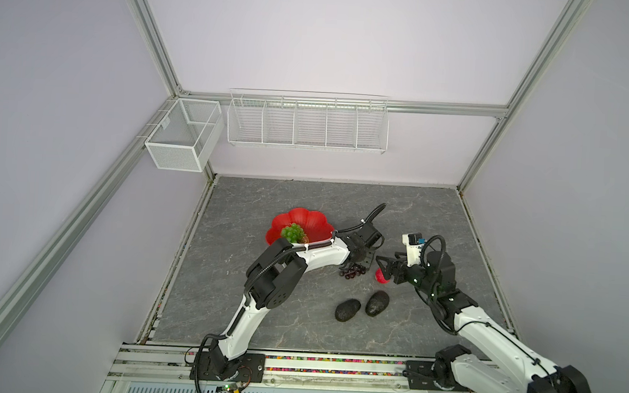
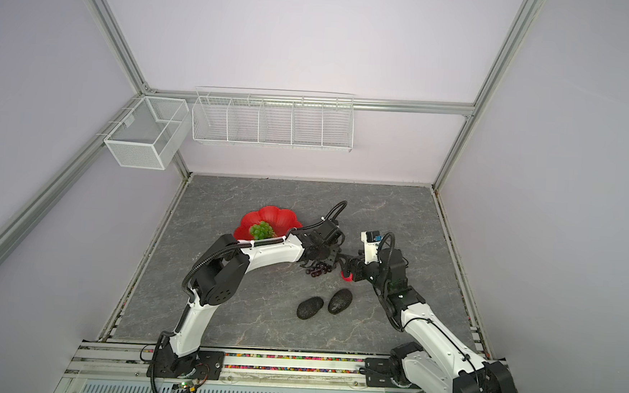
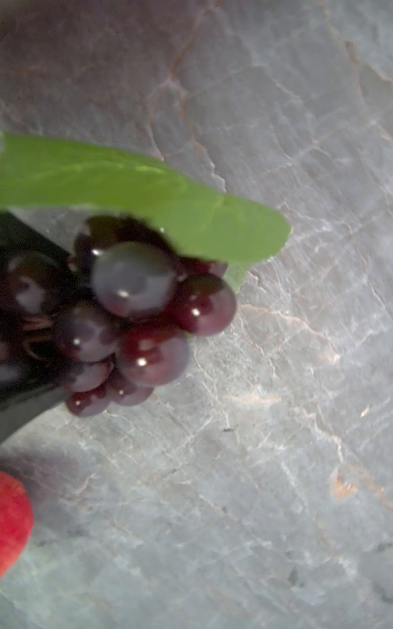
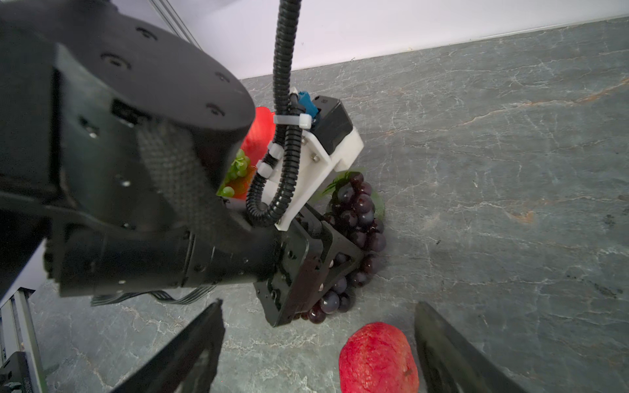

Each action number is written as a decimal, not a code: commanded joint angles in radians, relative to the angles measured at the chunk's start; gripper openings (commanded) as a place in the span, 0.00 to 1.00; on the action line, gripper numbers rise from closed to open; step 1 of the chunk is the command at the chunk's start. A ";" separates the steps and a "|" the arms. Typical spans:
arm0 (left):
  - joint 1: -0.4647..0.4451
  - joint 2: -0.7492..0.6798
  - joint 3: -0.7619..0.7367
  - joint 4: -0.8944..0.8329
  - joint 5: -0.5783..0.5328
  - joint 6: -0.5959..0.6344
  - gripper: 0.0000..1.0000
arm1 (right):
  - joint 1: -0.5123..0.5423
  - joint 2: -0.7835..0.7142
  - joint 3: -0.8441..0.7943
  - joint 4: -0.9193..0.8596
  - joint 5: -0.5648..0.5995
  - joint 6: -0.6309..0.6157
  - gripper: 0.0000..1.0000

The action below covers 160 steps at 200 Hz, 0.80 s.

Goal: Place and organize the fake fruits in the fruit bowl
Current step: 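Move the left gripper to the purple grapes and grasp them, then carry the purple grapes into the red bowl beside the green grapes and release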

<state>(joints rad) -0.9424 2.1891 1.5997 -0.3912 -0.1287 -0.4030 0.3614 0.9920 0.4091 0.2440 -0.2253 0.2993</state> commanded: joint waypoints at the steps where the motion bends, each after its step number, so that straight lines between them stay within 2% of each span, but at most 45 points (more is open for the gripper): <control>1: 0.011 -0.041 -0.040 -0.002 0.005 0.006 0.37 | -0.006 -0.004 -0.003 -0.004 0.000 -0.001 0.89; 40: 0.032 -0.115 -0.086 0.047 0.037 0.002 0.28 | -0.006 -0.007 -0.001 -0.007 0.000 -0.003 0.89; 103: 0.072 -0.259 -0.184 0.105 0.060 0.001 0.25 | -0.005 0.002 0.000 0.001 -0.015 -0.008 0.88; 141: 0.112 -0.384 -0.248 0.113 0.047 -0.017 0.25 | 0.003 0.010 -0.005 0.059 -0.117 -0.019 0.88; 160: 0.129 -0.446 -0.268 0.083 0.004 -0.020 0.25 | 0.022 0.000 -0.016 0.104 -0.158 -0.021 0.88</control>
<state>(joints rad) -0.8368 1.8236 1.3514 -0.3115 -0.0811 -0.4084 0.3641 0.9989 0.4091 0.2607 -0.2977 0.2947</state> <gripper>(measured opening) 0.251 0.883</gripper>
